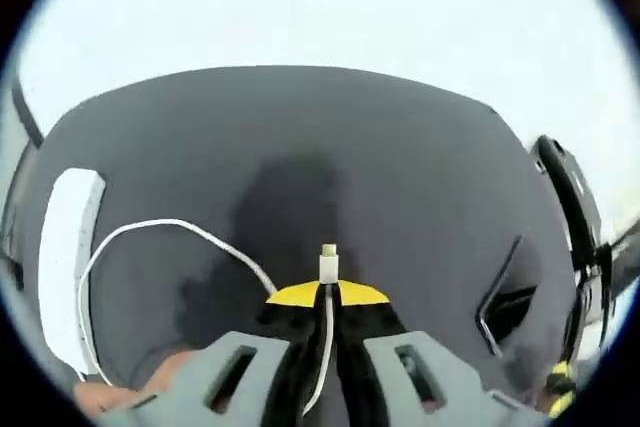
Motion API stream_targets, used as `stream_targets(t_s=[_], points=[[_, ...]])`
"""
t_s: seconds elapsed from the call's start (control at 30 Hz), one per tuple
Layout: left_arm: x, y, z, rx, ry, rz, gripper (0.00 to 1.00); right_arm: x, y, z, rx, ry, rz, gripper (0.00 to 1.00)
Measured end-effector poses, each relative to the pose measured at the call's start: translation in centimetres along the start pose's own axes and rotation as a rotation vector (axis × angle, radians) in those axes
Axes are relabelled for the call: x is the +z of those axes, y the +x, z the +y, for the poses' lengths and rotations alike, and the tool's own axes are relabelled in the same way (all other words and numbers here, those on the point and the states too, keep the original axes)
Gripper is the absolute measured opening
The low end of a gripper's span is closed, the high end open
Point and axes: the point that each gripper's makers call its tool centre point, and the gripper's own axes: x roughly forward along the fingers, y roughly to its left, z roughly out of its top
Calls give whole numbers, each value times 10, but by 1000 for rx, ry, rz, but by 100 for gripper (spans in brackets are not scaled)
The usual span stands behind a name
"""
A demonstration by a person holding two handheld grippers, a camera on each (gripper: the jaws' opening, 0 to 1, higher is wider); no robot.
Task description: Connect the charging cable to the phone, plug the charger into the socket, and turn on the power strip switch to charge the phone.
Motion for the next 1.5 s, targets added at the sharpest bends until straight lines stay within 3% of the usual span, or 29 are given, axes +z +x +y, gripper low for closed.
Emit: stream_targets(t_s=[0.17,0.2,0.23,0.3,0.43,0.53,0.63,0.8,0.93,1.03,1.1,1.17,1.23,1.3,1.33,1.4,1.5], points=[[-15,-12,-34,-112,198,5,1,6,-10,1,-7,-7,-21,25],[-16,-17,-47,-176,252,-16,1,7,-12,0,-10,-10,-22,25],[-18,-19,-48,-180,268,3,1,9,-15,-1,-15,-16,-26,25],[-21,-26,-58,-230,398,16,1,15,-21,-3,-28,-41,-37,25],[-33,-42,-66,-233,597,58,1,31,-32,-8,-46,-105,-82,26],[-40,-53,-75,-255,709,60,1,44,-37,-10,-27,-183,-120,33],[-53,-64,-82,-282,779,123,1,49,-38,-16,-44,-219,-136,35],[-72,-73,-87,-256,966,237,1,52,-34,-34,-94,-276,-139,35],[-89,-77,-98,-304,992,332,1,61,-28,-47,-130,-330,-165,35],[-98,-70,-98,-298,1019,440,1,81,-25,-51,-124,-454,-246,37],[-100,-64,-99,-306,1019,500,1,93,-25,-47,-84,-558,-301,46],[-103,-60,-103,-326,1009,525,1,95,-23,-42,-32,-544,-316,56],[-106,-57,-108,-356,1013,564,1,93,-17,-41,30,-567,-286,72],[-106,-52,-108,-357,1017,592,1,79,-6,-51,34,-622,-176,85],[-106,-48,-106,-341,1016,626,1,69,0,-55,48,-638,-108,88],[-103,-40,-105,-332,1035,640,1,55,9,-60,59,-656,-23,91],[-103,-34,-107,-323,1032,699,1,44,19,-73,34,-676,49,92]])
